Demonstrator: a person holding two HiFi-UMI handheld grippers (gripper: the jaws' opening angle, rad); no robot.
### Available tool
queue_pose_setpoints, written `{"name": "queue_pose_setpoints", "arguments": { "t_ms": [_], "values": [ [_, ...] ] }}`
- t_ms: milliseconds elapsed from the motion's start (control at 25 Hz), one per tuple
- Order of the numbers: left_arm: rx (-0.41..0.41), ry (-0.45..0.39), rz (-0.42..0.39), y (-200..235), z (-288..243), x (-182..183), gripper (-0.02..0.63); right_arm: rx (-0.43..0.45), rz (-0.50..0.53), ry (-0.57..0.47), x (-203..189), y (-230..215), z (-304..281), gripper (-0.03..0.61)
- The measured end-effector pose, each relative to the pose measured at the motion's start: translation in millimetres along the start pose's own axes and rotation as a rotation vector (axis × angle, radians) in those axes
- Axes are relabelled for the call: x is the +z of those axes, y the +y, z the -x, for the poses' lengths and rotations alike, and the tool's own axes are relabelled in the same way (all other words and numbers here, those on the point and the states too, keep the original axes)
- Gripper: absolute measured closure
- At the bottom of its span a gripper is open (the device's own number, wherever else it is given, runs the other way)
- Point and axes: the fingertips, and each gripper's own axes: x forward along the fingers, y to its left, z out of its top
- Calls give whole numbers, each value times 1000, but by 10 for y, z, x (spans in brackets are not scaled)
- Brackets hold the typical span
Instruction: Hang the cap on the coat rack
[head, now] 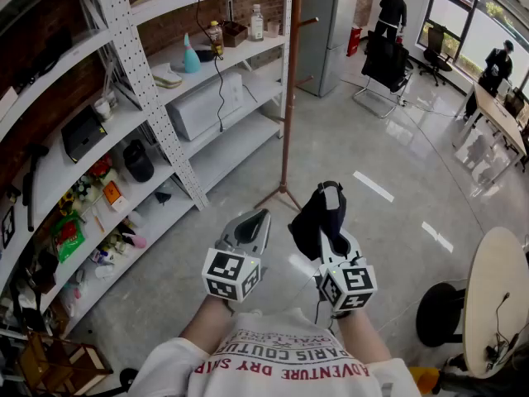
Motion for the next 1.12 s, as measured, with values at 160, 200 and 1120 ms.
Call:
{"name": "queue_pose_setpoints", "arguments": {
  "t_ms": [160, 200, 1120],
  "values": [
    [5, 1, 1, 45, -10, -14, 609, -3, 6, -4, 14, -4, -27, 559],
    [4, 1, 0, 49, -12, -18, 609, -5, 6, -3, 13, -3, -31, 558],
    [-18, 39, 46, 1255, 118, -228, 609, -71, -71, 69, -269, 685, -810, 559]
  ]
}}
